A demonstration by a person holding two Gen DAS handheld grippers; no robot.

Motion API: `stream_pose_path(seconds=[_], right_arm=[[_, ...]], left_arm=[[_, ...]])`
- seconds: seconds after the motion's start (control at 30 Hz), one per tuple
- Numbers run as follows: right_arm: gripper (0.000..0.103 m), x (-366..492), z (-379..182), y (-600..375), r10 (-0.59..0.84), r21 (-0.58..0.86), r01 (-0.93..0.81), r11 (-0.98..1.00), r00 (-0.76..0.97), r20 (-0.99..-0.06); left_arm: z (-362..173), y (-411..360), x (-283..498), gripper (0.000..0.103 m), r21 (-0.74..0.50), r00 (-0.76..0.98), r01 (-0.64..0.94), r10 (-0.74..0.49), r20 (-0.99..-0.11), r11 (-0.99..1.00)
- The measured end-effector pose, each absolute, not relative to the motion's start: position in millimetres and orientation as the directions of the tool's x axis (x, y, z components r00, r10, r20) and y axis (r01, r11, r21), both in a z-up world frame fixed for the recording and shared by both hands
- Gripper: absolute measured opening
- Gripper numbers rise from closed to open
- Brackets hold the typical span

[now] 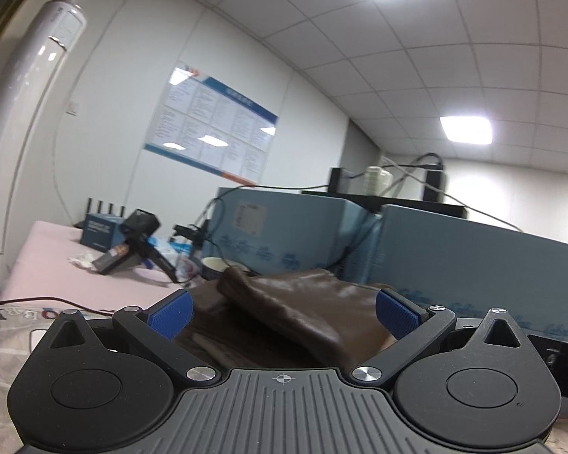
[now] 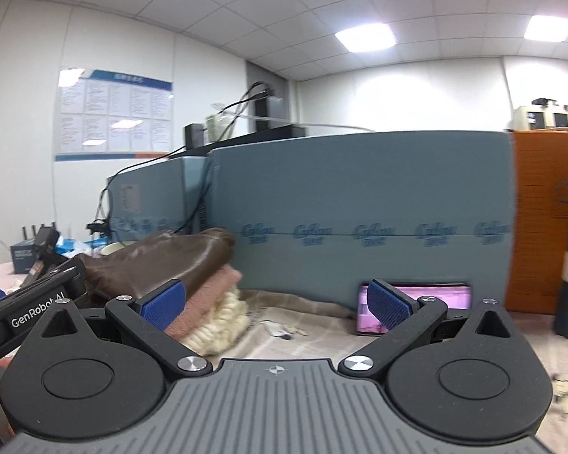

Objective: Fold clothes
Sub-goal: 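Carry both grippers over to the white T-shirt on the printed cloth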

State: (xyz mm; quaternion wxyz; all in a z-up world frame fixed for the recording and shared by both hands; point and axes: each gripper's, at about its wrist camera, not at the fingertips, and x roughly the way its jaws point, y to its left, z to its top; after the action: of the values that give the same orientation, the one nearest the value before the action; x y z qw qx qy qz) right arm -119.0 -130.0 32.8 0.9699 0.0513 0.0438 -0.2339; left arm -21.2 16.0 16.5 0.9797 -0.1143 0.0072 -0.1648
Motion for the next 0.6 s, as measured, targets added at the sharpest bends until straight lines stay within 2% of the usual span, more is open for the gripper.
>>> stream_pose_path(seconds=[0.13, 0.23, 0.43, 0.6], right_arm=[[0.103, -149.0, 34.1, -136.3, -0.491, 0.095, 0.502, 0.86, 0.864, -0.112], [0.103, -172.8, 32.0, -143.1, -0.53, 0.1, 0.541, 0.835, 0.839, -0.122], [0.103, -230.2, 22.9, -164.2, -0.638, 0.081, 0.652, 0.754, 0.756, -0.146], [0.103, -288.6, 13.9, -195.2, -0.754, 0.036, 0.769, 0.638, 0.634, -0.174]], left_arm=[[20.2, 3.9, -38.9, 0.103, -0.186, 0.921, 0.384, -0.39, 0.003, 0.904], [21.4, -8.7, -53.1, 0.103, -0.148, 0.875, 0.476, -0.484, -0.015, 0.867], [26.8, -41.1, -96.3, 0.103, -0.071, 0.743, 0.67, -0.667, 0.061, 0.739], [36.0, -73.7, -115.2, 0.103, -0.123, 0.501, 0.858, -0.865, -0.017, 0.499]])
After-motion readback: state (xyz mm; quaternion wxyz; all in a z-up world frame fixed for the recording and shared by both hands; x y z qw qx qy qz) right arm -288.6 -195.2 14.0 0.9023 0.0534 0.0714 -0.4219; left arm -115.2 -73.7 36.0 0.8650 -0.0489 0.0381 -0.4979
